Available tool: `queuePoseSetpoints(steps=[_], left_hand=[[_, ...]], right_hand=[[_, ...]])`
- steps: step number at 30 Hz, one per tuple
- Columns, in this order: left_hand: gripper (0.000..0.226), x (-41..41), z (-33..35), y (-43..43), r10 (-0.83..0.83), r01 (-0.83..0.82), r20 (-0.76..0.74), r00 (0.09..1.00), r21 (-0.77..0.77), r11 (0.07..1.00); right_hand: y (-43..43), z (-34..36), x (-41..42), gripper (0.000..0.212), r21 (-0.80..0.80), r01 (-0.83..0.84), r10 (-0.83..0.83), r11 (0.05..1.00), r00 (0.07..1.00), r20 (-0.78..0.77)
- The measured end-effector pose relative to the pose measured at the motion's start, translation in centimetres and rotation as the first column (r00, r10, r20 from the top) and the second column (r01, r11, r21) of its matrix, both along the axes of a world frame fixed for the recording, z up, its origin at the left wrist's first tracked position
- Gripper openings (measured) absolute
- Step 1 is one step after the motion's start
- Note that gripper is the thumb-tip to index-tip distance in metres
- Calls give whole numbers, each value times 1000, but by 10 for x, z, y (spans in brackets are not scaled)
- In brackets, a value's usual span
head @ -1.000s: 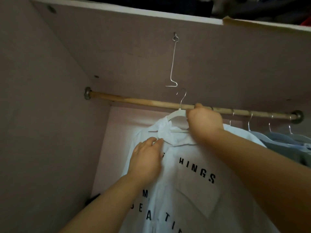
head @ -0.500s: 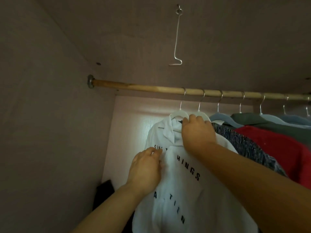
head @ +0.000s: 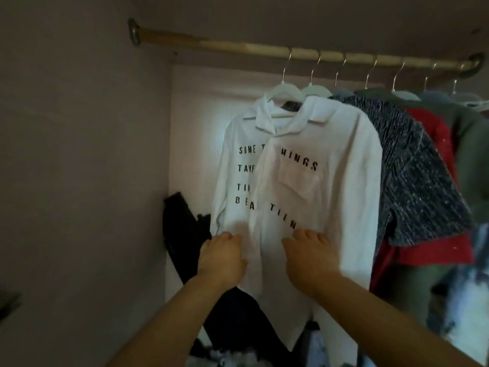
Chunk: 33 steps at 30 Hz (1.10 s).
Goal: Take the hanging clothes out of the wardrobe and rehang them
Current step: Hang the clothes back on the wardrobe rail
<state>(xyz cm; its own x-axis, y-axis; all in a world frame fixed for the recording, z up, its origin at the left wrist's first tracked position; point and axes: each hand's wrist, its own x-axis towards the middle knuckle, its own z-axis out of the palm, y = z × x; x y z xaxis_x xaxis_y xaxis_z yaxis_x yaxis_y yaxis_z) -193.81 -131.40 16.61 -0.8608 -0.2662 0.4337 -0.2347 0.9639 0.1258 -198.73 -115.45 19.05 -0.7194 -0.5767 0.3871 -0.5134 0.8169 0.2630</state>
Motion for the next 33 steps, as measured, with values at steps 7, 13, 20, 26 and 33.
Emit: queuePoseSetpoints(steps=[7,13,20,26,33], left_hand=[[47,86,-83,45,22,-41,182,983,102,994],[51,198,-157,96,92,-155,338,937,163,974],[46,389,-232,186,286,-402,513,809,128,906],[52,570,-253,236,468,-657,581,665,159,737],[50,756,-257,263,668,-872,578,468,178,457]], right_hand=[[33,-102,66,33,18,-95,89,995,973,215],[73,-179,159,41,42,-257,224,966,903,367],[134,-244,305,41,-34,-496,434,868,723,538],[152,-272,428,48,-103,-661,568,743,542,619],[135,-277,593,47,-57,-874,663,482,322,676]])
